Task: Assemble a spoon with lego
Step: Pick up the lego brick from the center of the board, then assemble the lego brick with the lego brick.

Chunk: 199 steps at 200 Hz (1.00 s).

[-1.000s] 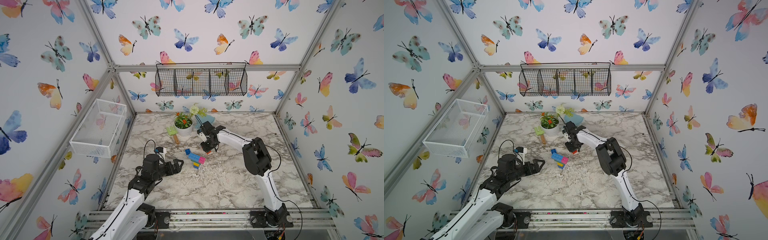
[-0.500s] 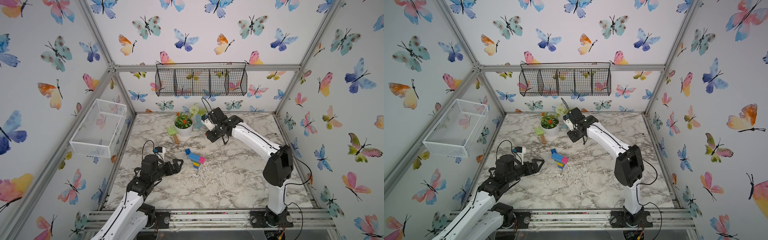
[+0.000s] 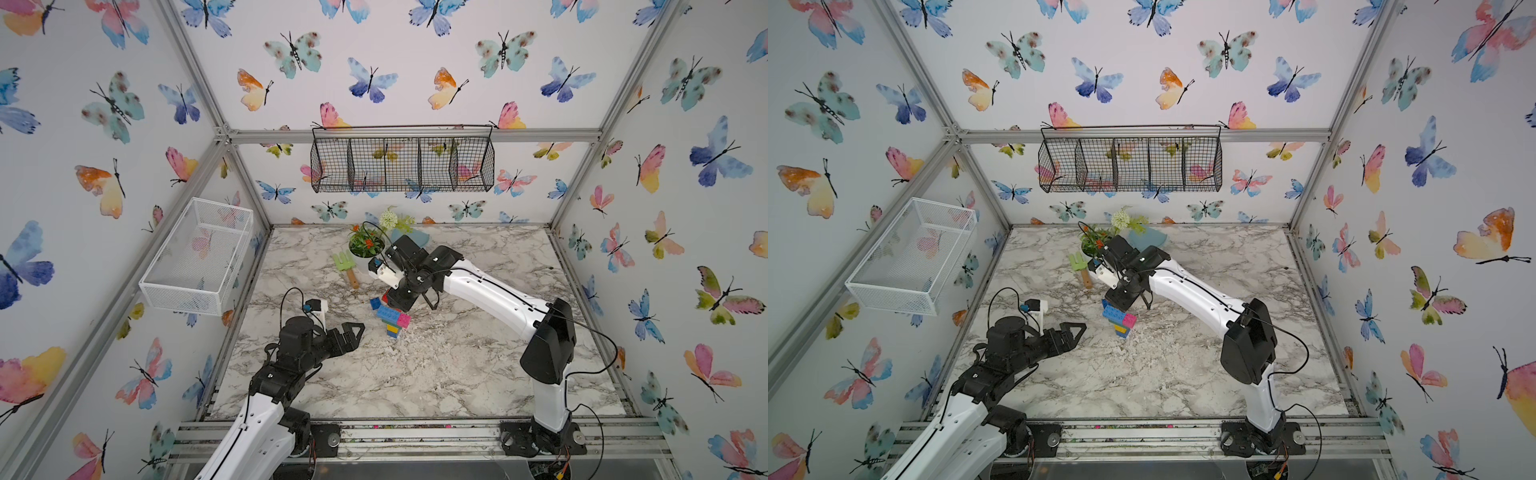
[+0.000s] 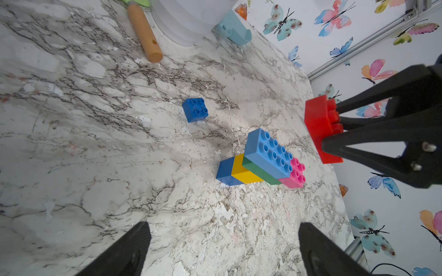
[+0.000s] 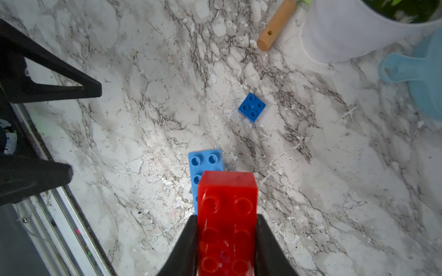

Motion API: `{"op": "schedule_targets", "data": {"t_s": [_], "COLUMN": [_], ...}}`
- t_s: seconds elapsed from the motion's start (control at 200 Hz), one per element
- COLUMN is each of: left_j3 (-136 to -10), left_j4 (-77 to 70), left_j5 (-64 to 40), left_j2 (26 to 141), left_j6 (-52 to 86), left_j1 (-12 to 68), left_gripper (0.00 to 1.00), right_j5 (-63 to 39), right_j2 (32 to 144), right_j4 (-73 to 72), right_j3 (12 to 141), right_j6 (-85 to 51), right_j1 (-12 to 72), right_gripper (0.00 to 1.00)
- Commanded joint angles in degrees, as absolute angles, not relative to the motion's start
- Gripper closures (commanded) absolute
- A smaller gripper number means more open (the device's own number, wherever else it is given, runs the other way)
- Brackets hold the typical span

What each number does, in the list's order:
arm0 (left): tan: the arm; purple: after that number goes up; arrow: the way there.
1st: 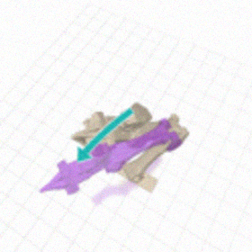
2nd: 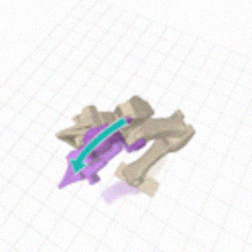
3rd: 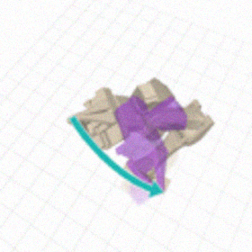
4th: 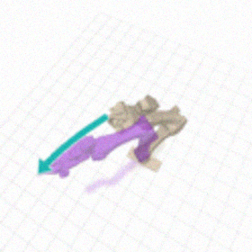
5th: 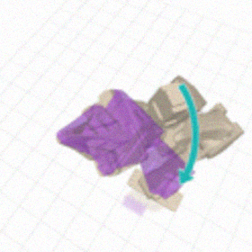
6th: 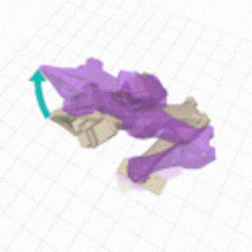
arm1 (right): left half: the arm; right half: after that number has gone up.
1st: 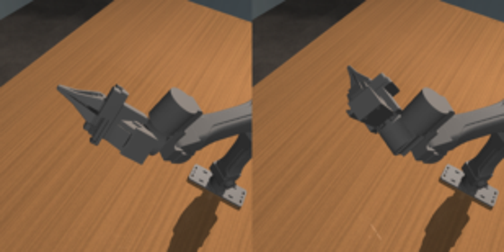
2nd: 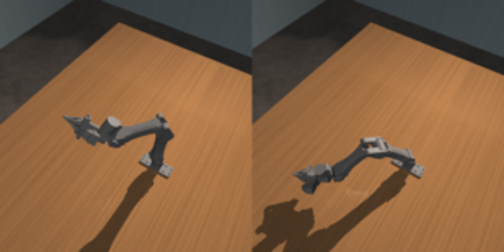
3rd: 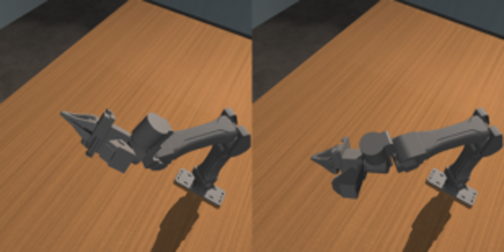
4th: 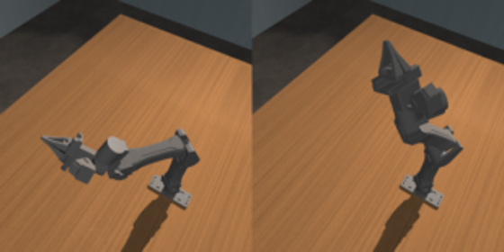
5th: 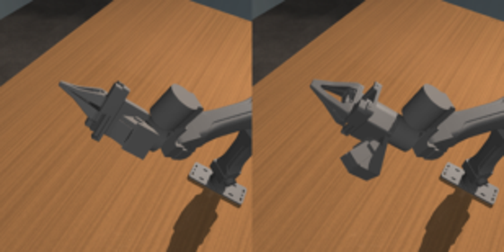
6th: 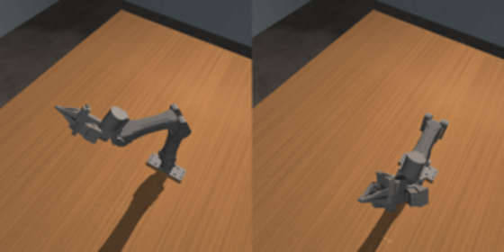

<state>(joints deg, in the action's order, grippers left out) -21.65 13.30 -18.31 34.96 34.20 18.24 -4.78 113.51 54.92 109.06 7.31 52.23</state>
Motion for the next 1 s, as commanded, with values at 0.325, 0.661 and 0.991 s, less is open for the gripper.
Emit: {"op": "schedule_targets", "data": {"t_s": [0.325, 0.661, 0.991], "left_j3": [-21.08, -26.93, -38.33], "left_j4": [12.5, 15.5, 29.54], "left_j5": [-19.04, -14.78, -12.22], "left_j2": [29.93, 20.71, 22.31], "left_j6": [33.84, 32.23, 30.23], "left_j1": [18.7, 22.4, 24.26], "left_gripper": [0.01, 0.01, 0.01], "right_j5": [-5.22, -5.38, -5.48], "right_j2": [115.51, 114.79, 115.15], "right_j4": [57.28, 57.83, 58.01], "right_j3": [108.57, 107.1, 106.78], "right_j6": [8.43, 8.59, 8.51], "right_j1": [53.44, 53.96, 54.56], "right_gripper": [0.94, 0.95, 0.96]}}
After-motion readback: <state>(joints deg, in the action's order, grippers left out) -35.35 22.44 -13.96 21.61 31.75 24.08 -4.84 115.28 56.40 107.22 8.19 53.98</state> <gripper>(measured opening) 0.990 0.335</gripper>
